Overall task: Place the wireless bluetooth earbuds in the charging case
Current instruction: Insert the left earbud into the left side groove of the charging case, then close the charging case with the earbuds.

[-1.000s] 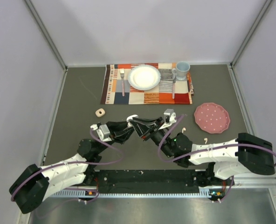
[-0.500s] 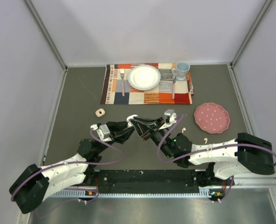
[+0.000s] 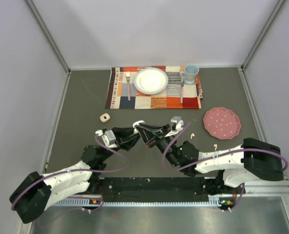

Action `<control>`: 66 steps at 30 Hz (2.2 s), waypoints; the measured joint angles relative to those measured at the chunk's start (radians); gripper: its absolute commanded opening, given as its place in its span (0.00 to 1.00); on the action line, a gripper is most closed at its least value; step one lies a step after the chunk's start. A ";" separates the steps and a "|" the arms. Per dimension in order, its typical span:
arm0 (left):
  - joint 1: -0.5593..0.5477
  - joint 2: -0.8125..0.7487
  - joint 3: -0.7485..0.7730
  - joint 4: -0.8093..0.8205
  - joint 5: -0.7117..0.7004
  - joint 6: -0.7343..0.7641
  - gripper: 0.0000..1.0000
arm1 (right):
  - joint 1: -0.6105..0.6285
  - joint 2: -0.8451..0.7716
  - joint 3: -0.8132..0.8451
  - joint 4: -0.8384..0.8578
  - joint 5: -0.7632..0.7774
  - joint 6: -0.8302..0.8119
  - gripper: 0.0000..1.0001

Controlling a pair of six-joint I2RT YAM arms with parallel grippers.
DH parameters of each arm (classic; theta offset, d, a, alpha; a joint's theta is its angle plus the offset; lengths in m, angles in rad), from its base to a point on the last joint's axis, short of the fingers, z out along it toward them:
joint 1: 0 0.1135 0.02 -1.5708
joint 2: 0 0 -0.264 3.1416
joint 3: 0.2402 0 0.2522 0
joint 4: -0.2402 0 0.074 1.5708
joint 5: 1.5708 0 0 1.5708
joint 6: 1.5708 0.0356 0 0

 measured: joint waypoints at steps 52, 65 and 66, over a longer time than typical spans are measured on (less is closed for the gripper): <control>-0.003 -0.044 -0.028 0.016 -0.056 0.026 0.00 | 0.065 -0.081 -0.001 -0.063 0.051 -0.116 0.52; -0.003 -0.077 -0.028 0.018 -0.075 0.045 0.00 | 0.066 -0.209 0.013 -0.149 0.060 -0.188 0.76; -0.003 -0.081 -0.028 0.018 -0.075 0.048 0.00 | 0.066 -0.220 0.013 -0.158 0.067 -0.192 0.79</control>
